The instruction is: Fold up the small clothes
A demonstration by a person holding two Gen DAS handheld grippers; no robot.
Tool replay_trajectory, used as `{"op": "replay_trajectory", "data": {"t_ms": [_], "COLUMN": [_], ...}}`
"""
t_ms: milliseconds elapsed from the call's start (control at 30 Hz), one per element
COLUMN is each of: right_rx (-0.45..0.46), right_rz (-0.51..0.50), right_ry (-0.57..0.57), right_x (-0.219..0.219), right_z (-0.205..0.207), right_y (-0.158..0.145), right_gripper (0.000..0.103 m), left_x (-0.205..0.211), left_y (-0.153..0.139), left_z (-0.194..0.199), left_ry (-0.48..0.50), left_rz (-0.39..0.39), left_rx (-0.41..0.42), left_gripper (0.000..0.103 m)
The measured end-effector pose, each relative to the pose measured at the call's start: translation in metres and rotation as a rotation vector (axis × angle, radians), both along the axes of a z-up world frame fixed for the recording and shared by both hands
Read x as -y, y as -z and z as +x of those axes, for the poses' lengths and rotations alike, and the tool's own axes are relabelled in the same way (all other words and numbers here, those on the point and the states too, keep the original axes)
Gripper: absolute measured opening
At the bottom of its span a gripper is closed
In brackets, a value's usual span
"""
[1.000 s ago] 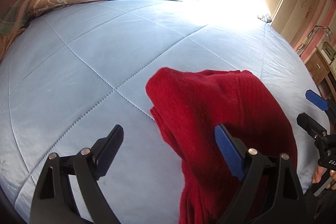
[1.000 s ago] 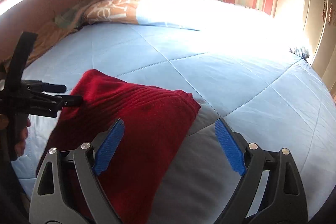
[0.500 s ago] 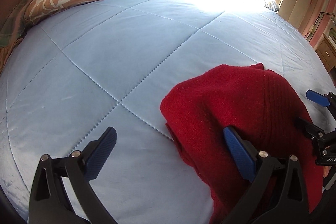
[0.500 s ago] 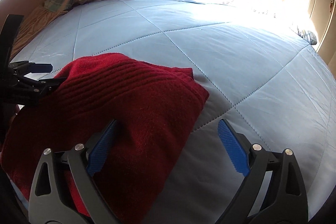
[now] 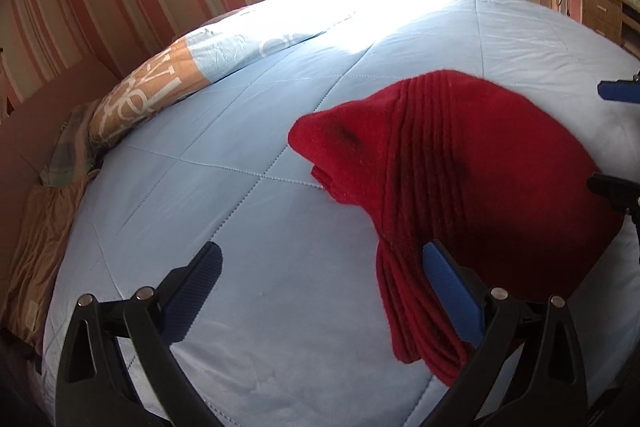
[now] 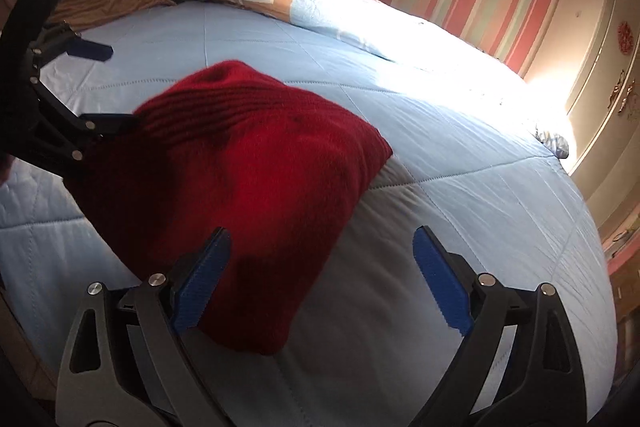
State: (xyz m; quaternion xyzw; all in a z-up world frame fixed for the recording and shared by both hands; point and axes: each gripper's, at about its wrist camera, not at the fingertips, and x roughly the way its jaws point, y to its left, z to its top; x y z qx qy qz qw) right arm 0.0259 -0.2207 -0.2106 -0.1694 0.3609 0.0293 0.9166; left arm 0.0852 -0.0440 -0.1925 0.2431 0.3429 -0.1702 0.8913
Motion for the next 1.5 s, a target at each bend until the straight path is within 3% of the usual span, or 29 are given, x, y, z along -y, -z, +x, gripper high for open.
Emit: {"op": "replay_trajectory", "data": {"t_ms": [67, 233, 333, 400, 533, 667, 800, 900, 1067, 1300, 1500], "right_rx": [-0.015, -0.051, -0.048, -0.022, 0.103, 0.213, 0.284, 0.284, 0.31, 0.299, 0.28], "right_rz": [0.006, 0.129, 0.207, 0.22, 0.275, 0.296, 0.324, 0.341, 0.361, 0.365, 0.366], "right_ry": [0.029, 0.105, 0.128, 0.123, 0.114, 0.139, 0.172, 0.191, 0.222, 0.24, 0.26], "right_x": [0.007, 0.027, 0.034, 0.034, 0.034, 0.025, 0.01, 0.001, -0.008, -0.015, -0.016], "right_z": [0.001, 0.011, 0.01, 0.002, -0.033, -0.068, -0.092, -0.098, -0.104, -0.104, -0.108], "right_y": [0.015, 0.046, 0.049, 0.04, -0.001, -0.031, -0.037, -0.03, -0.02, -0.013, -0.014], "right_gripper": [0.091, 0.099, 0.099, 0.098, 0.1, 0.1, 0.1, 0.1, 0.1, 0.1, 0.1], "left_x": [-0.003, -0.013, -0.016, -0.017, -0.018, -0.023, -0.029, -0.033, -0.036, -0.03, -0.033], "left_y": [0.014, 0.036, 0.037, 0.028, -0.007, -0.038, -0.049, -0.048, -0.046, -0.044, -0.038], "left_z": [0.005, 0.024, 0.023, 0.018, -0.015, -0.057, -0.091, -0.104, -0.119, -0.121, -0.128], "left_ry": [-0.009, -0.012, -0.011, -0.03, -0.07, -0.119, -0.179, -0.206, -0.219, -0.244, -0.261], "left_rz": [-0.005, -0.062, -0.082, -0.096, -0.125, -0.222, -0.299, -0.338, -0.349, -0.31, -0.325], "left_rx": [-0.016, -0.044, -0.039, -0.036, 0.054, 0.11, 0.146, 0.143, 0.232, 0.235, 0.191], "left_gripper": [0.102, 0.102, 0.102, 0.102, 0.101, 0.101, 0.101, 0.101, 0.101, 0.101, 0.101]}}
